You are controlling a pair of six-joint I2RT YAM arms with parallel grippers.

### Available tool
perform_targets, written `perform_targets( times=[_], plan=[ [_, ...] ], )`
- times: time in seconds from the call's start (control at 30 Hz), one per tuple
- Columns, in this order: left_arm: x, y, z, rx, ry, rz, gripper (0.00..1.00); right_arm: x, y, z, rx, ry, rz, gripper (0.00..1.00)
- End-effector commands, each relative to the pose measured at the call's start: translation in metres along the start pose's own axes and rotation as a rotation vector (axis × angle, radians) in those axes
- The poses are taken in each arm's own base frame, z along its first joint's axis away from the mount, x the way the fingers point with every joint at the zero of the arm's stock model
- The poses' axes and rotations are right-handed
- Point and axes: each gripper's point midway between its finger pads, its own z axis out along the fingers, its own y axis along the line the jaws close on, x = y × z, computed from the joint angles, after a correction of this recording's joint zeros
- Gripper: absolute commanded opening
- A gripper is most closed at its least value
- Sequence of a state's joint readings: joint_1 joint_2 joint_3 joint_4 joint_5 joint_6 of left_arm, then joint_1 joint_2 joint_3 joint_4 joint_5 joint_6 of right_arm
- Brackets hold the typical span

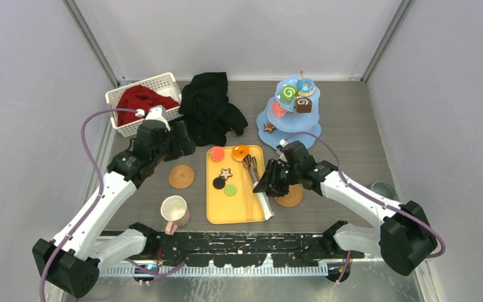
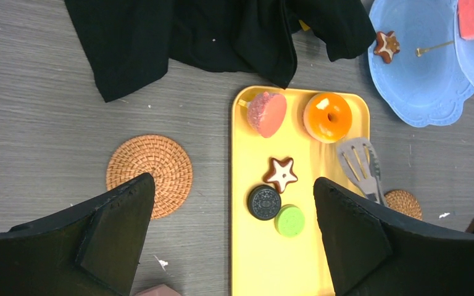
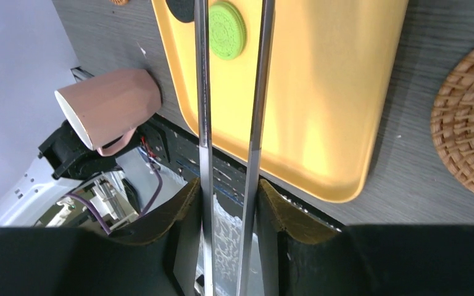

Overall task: Serve the afternoon tea
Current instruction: Pick up the desert from the tray.

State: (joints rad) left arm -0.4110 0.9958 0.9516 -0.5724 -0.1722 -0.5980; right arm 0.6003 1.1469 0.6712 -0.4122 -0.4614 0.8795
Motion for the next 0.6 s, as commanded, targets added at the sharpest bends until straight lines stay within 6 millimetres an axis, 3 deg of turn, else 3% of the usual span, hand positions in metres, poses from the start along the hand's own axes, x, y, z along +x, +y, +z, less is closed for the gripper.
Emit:
perform_targets(
  times=[0.0, 0.57],
  plan=[
    [-0.005, -0.015, 0.003, 0.076, -0.013, -0.012, 0.99, -0.028, 0.035, -0.002, -0.103, -0.085, -0.024, 0.4],
    [-0.001, -0.018, 0.011, 0.087, 0.0, -0.007, 0.99, -0.05, 0.039, -0.01, -0.182, -0.167, 0.062, 0.45]
  ],
)
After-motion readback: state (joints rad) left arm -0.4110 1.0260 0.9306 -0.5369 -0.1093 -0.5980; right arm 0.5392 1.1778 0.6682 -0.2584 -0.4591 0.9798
